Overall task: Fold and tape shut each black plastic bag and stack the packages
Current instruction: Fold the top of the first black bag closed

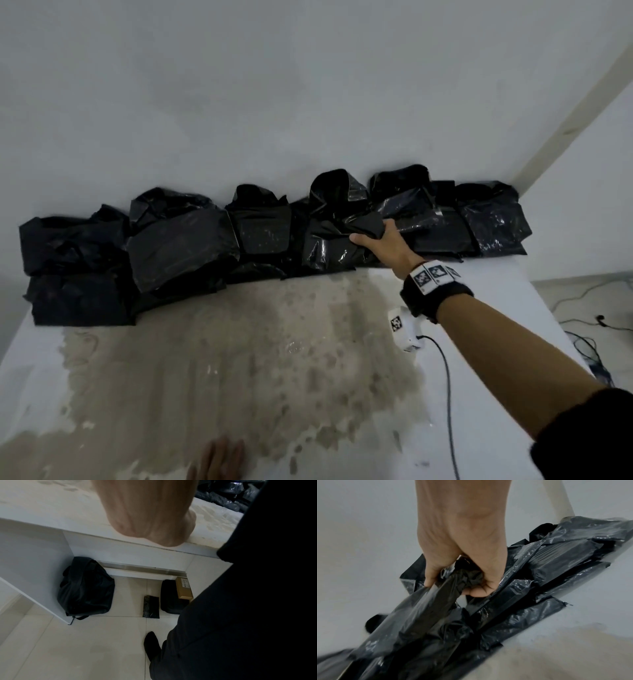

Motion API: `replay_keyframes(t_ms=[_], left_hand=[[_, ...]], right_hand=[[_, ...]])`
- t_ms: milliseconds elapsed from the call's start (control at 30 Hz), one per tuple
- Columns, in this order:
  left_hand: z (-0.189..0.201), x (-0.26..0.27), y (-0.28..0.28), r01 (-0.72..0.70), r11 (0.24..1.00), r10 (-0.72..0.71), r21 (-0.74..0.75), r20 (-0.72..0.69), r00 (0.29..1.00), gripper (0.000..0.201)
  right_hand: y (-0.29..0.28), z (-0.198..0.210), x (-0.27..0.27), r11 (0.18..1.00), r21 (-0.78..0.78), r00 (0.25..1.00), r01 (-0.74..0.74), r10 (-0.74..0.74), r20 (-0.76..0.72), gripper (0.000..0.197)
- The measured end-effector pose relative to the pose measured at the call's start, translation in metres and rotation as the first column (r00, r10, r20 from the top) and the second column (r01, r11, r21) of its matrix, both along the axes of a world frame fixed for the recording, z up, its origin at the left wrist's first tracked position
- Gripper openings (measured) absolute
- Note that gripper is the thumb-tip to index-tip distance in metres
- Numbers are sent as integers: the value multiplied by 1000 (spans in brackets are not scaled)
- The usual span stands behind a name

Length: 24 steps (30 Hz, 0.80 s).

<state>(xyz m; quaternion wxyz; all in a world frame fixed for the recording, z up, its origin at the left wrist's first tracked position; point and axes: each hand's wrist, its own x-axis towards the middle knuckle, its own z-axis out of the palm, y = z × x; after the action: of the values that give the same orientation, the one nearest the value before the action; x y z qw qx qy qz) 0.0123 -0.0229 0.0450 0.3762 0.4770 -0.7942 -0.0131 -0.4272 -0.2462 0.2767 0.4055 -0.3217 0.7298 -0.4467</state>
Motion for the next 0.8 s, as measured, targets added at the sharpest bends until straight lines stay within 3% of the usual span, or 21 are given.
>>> replay_keyframes(t_ms=[67,133,333,433,467,500,567,600,667,800], left_hand=[[27,-6,-4,-50,974,25,219,115,993,49],[37,-2,4,-32,955,-8,294,135,991,61],[69,-20,-19,-3,891,-144,455,289,946,48],[91,-60,-39,115,838,-232,534,157,960,36],[103,-76,-49,159,777,-227,609,36,973,35],[117,-93,-57,221,670,-200,708,-115,973,32],[135,-122,-70,364,391,-69,845,-367,928,31],[139,-134,-77,401,289,-15,869,-414,910,33],[140,-151,-87,415,214,29,884,-430,902,37],[129,-157,-94,404,173,-18,898,-407,913,42]], right_hand=[[42,-3,5,996,37,996,-85,85,10,68],[84,-15,9,985,81,987,-155,152,44,67],[189,-59,29,941,234,963,-245,209,170,59],[220,-73,44,927,258,949,-272,213,233,60],[226,-76,48,924,256,944,-284,223,245,59],[231,-78,52,921,249,937,-299,235,257,57],[236,-79,57,918,233,927,-320,252,278,55],[237,-79,59,916,226,922,-333,266,280,55],[238,-82,58,899,222,910,-377,314,271,57],[237,-86,48,861,234,884,-451,394,253,57]])
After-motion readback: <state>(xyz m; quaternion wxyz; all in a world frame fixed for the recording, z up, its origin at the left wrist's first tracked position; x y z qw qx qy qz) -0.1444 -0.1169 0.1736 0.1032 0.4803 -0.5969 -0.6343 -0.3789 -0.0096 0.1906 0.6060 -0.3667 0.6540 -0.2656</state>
